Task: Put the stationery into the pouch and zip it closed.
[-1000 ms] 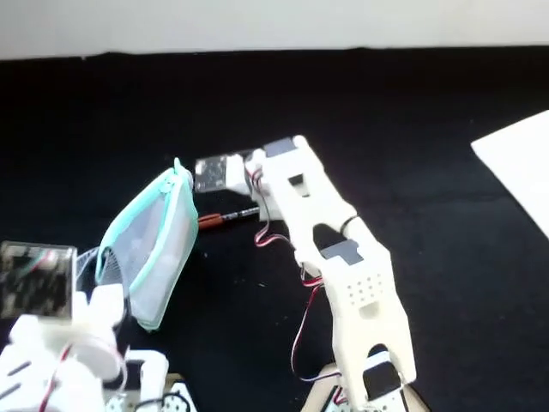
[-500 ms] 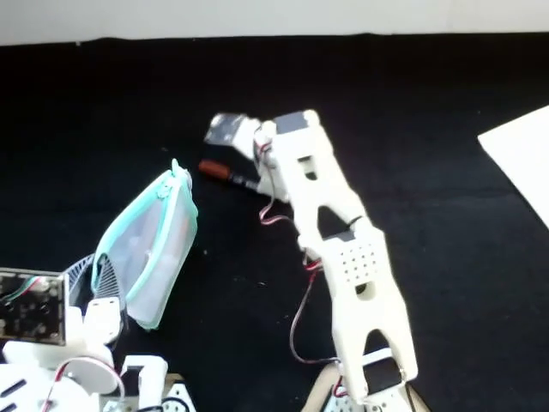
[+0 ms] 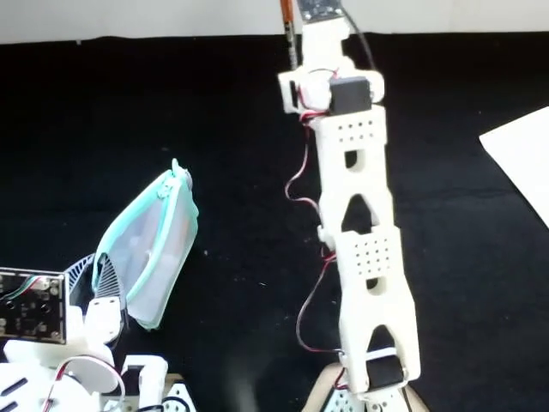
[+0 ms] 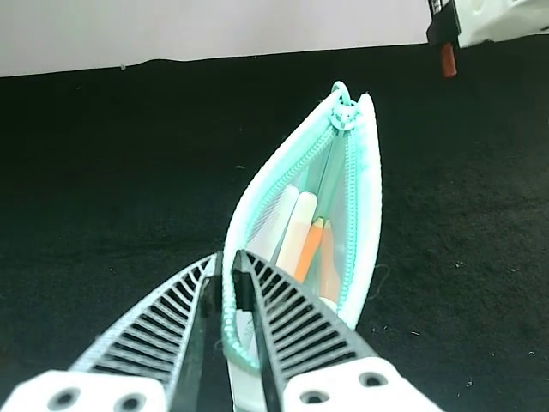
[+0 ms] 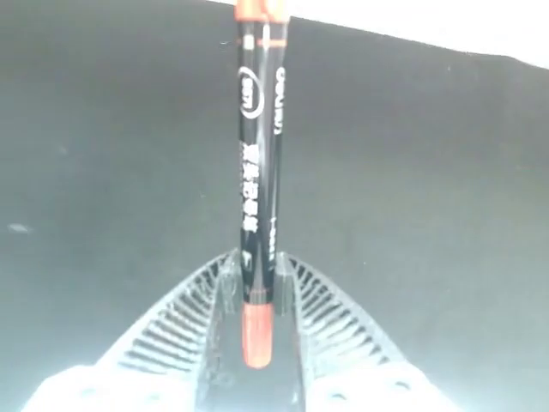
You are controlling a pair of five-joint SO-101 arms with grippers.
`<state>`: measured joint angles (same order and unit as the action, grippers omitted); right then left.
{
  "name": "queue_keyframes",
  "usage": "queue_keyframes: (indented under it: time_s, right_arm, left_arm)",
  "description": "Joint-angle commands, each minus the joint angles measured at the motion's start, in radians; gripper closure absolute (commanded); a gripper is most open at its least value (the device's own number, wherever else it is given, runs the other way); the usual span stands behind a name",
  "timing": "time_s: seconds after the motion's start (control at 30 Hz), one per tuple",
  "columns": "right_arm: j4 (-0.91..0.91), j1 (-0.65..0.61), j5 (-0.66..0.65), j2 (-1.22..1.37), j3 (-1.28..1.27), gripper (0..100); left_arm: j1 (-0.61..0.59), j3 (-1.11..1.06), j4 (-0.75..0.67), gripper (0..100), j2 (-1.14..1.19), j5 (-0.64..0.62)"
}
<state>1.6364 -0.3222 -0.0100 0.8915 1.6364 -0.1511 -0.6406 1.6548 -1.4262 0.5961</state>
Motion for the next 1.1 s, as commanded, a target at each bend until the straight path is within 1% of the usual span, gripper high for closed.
queue_keyframes:
  time_s: [0.0, 0.13, 0.3, 0.47, 0.57, 0.83, 0.97, 1.07]
  right_arm:
    - [0.067, -0.054, 0.123, -0.179, 0.091, 99.2]
    - [0.097, -0.127, 0.209, -0.318, 0.134, 99.2]
    - [0.124, -0.275, 0.282, -0.463, 0.134, 99.2]
    - [0.125, -0.467, 0.287, -0.542, 0.134, 99.2]
    - [0.127, -0.549, 0.285, -0.556, 0.134, 99.2]
    - [0.131, -0.639, 0.287, -0.559, 0.134, 99.2]
    - [0.131, -0.641, 0.285, -0.596, 0.131, 99.2]
    - [0.131, -0.647, 0.258, -0.69, 0.015, 99.2]
  left_arm:
    - [-0.013, -0.189, 0.041, 99, 0.01, 0.006]
    - [-0.013, -0.189, 0.041, 99, 0.01, 0.003]
    - [-0.013, -0.189, 0.041, 99, 0.01, 0.003]
    - [-0.013, -0.189, 0.041, 99, 0.01, 0.005]
    - [-0.013, -0.189, 0.041, 99, 0.01, 0.005]
    - [-0.013, -0.189, 0.041, 99, 0.01, 0.005]
    - [-0.013, -0.189, 0.041, 99, 0.01, 0.005]
    - [-0.013, -0.189, 0.041, 99, 0.01, 0.006]
